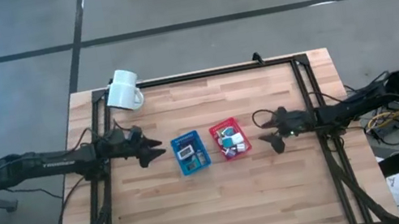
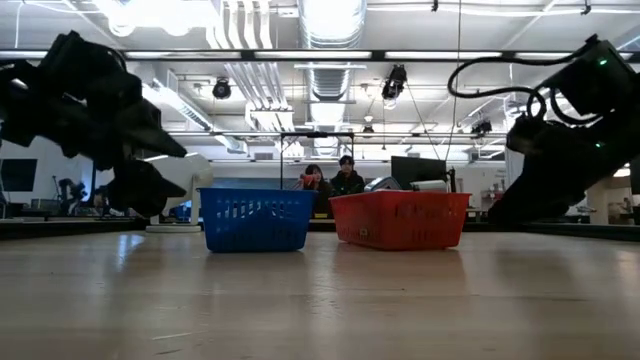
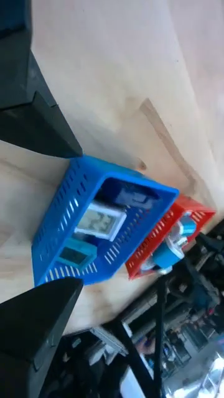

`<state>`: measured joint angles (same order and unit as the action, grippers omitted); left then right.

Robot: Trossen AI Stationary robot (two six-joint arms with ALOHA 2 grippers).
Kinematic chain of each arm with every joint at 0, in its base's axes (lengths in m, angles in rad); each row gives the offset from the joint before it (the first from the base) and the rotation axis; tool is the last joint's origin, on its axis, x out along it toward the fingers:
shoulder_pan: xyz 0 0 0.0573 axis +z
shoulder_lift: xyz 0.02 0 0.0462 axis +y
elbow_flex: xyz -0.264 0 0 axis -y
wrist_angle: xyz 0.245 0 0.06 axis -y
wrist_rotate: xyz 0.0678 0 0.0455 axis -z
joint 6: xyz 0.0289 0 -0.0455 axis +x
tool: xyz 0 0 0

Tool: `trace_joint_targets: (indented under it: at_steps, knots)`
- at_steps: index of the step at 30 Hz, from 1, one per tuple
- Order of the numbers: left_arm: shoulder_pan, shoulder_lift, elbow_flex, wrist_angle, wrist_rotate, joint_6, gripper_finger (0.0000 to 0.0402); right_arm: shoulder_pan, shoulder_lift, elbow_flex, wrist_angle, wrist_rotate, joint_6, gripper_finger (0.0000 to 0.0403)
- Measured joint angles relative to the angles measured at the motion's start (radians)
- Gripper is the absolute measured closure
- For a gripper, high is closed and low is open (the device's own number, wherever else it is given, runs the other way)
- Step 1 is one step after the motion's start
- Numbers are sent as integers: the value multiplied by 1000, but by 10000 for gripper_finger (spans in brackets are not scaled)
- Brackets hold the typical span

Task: Pick & Place Office items
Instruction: Return to Home Position

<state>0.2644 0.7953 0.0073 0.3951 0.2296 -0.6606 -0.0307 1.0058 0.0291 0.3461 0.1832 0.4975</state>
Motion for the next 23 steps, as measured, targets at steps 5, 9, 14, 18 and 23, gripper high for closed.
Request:
trace_joint_targets:
  at_steps: [5, 9, 14, 18, 23]
  knots:
    - [-1, -6, 2, 19, -35, 99, 69, -2, 13, -21, 92, 106, -78, 120]
    - [-1, -2, -1, 16, -104, 218, 69, -2, 42, -21, 171, 157, -156, 119]
    - [-2, 3, -1, 30, -119, 318, 68, -1, 128, -21, 375, 161, -249, 122]
    - [-4, 4, -1, 48, -118, 355, 67, 0, 253, -21, 668, 160, -303, 124]
    - [-6, 4, -1, 76, -119, 362, 67, 0, 451, -2, 1021, 122, -313, 124]
